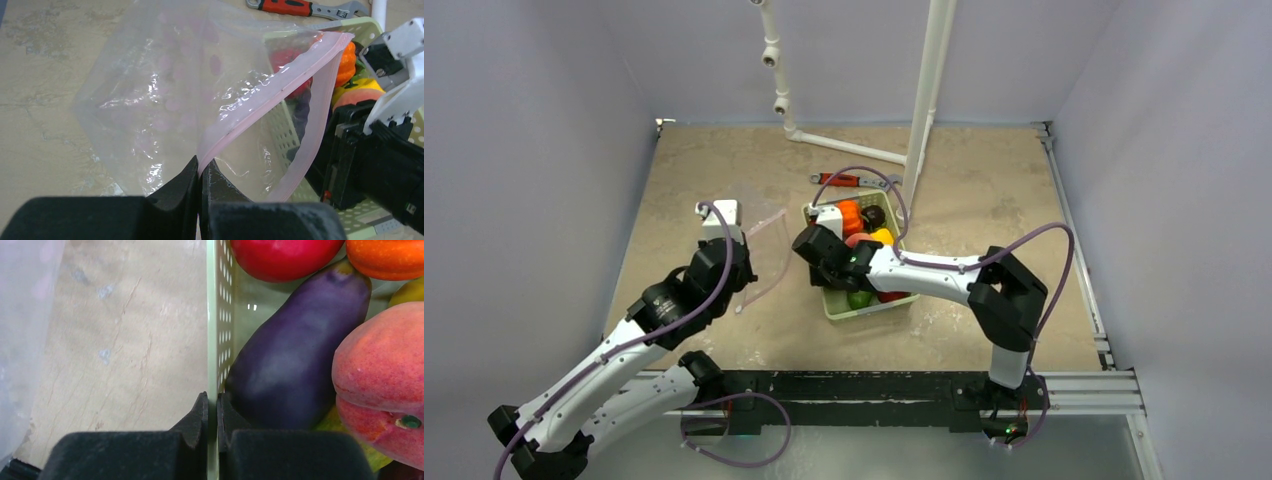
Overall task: Place the food in the zip-top bag and seal the zipper
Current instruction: Move the bin to the center of the board, then pick up the fake fruit from the bin.
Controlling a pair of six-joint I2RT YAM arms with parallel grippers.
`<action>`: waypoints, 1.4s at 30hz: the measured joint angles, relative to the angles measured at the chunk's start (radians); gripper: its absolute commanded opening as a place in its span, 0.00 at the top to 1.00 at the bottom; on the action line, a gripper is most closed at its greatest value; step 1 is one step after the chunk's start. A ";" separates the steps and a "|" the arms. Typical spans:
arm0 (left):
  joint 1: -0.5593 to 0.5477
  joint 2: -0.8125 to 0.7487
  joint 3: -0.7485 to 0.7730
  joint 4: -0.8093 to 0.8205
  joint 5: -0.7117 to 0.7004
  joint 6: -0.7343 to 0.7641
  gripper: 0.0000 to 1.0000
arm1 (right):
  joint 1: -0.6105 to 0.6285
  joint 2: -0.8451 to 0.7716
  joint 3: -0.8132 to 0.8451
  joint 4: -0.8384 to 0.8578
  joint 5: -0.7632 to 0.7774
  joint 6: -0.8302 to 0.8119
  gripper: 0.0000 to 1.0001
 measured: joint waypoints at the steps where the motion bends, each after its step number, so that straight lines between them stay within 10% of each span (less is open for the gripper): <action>1: 0.000 0.002 0.000 0.000 0.000 0.000 1.00 | -0.011 0.000 0.000 0.008 0.001 -0.009 0.94; 10: 0.000 0.029 0.000 0.000 -0.002 0.000 1.00 | -0.038 -0.021 0.000 0.079 0.002 -0.069 0.54; 34: 0.000 0.071 0.000 0.008 0.036 0.002 1.00 | -0.129 -0.256 -0.047 -0.037 0.119 -0.103 0.01; 42: 0.000 0.076 0.000 0.009 0.051 0.006 1.00 | -0.190 -0.258 -0.088 -0.028 0.131 -0.125 0.01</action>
